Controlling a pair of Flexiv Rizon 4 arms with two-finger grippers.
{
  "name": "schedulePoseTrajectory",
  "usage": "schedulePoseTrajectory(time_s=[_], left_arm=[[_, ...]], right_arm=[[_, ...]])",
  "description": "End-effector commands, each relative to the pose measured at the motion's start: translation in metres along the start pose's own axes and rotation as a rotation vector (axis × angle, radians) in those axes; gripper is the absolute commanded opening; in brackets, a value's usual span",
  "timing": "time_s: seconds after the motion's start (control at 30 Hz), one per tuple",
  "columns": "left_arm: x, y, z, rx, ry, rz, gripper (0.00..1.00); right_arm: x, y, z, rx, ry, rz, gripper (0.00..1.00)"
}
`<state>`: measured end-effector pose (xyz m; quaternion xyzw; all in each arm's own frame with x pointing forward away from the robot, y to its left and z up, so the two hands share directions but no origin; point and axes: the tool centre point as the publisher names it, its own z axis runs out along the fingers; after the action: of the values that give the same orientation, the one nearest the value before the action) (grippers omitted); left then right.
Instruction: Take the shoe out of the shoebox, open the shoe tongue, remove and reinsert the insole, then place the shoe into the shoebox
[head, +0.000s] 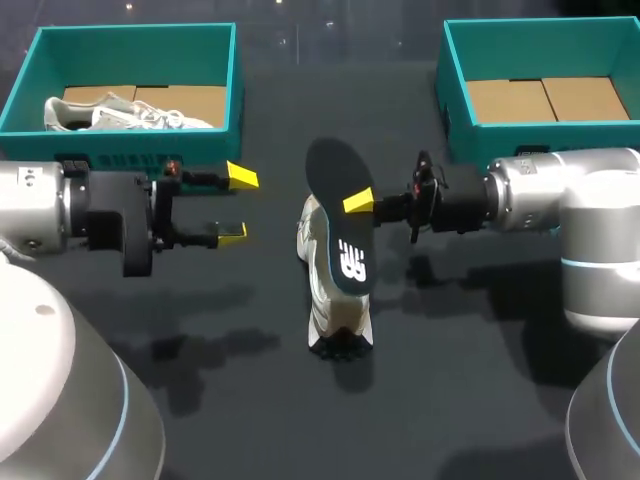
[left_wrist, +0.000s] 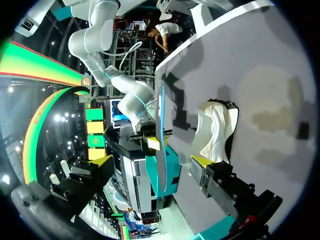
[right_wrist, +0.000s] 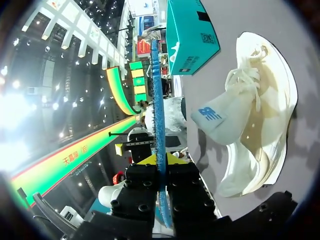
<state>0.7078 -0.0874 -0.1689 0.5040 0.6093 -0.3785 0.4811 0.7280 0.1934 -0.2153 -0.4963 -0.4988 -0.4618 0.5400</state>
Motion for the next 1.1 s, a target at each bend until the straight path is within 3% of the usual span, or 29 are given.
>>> schedulePoseTrajectory(time_s=[0.03,0.23,0.33,0.73,0.9,1.1], left_arm=[[-0.007,-0.003,-0.012,-0.035,0.089,-0.017,1.00],[-0.007,0.001,-0.027,-0.035,0.187,-0.040,1.00],[-0.010,0.002,-0.035,-0.074,0.252,0.032,1.00],[-0.010,0.002,-0.035,-0.074,0.252,0.032,1.00],[-0.016,0.015,-0.030,-0.071,0.350,-0.001,1.00],[-0.026,0.042,-0.030,0.013,0.405,-0.046,1.00]], right_arm=[[-0.006,-0.005,0.008,-0.014,-0.003,0.010,0.00],[-0.011,-0.018,0.010,-0.017,-0.007,0.011,0.00],[-0.013,-0.024,0.010,-0.019,-0.011,0.018,0.00],[-0.013,-0.024,0.010,-0.019,-0.011,0.018,0.00],[-0.013,-0.024,0.010,-0.019,-0.011,0.018,0.00],[-0.013,-0.024,0.010,-0.019,-0.011,0.018,0.00]])
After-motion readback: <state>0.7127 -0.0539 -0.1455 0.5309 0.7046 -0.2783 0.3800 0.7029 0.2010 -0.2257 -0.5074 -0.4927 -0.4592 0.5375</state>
